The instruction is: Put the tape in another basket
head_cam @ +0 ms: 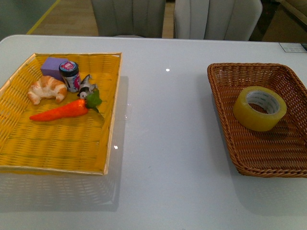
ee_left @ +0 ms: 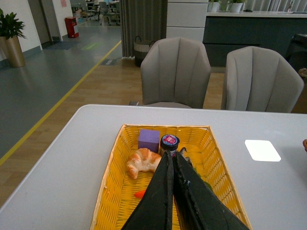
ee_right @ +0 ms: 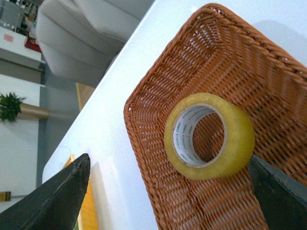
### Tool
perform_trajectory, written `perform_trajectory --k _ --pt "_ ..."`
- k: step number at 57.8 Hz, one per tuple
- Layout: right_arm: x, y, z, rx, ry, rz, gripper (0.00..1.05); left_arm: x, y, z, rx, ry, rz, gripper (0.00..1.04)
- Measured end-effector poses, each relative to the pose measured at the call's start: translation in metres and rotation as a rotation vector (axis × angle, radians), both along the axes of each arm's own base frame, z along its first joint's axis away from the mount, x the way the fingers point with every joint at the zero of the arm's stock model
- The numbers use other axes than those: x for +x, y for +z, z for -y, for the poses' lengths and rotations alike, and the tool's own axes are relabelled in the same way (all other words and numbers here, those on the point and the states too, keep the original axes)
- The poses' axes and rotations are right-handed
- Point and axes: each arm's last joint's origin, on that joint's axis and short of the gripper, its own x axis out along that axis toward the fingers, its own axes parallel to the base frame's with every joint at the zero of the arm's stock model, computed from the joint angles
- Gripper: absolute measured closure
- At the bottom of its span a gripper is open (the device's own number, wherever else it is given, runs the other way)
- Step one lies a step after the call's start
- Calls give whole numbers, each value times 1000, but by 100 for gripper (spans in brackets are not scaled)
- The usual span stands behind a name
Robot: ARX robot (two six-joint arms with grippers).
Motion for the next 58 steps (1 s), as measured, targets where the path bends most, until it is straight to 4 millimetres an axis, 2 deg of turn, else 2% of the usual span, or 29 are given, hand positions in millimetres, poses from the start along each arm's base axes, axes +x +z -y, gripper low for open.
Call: perform_trajectory --k 7,11,18,25,37,46,58 --pt "-39 32 -8 -81 12 65 9 -2 0 0 0 0 1 103" --pt "-64 46 -14 -330 9 245 21 -3 0 0 0 0 0 103" --pt "-105 55 -28 -677 76 308 44 -11 -5 0 1 0 -36 103" --pt "-125 59 -36 -793 79 352 65 -14 -4 0 1 0 -12 103" --pt "-138 53 -44 -834 87 356 102 -15 -4 0 1 1 -16 103" --pt "-146 50 -55 -845 96 364 103 -15 -4 0 1 0 -16 103" --pt "-153 49 -56 -849 80 386 103 -15 -4 0 1 0 -16 103"
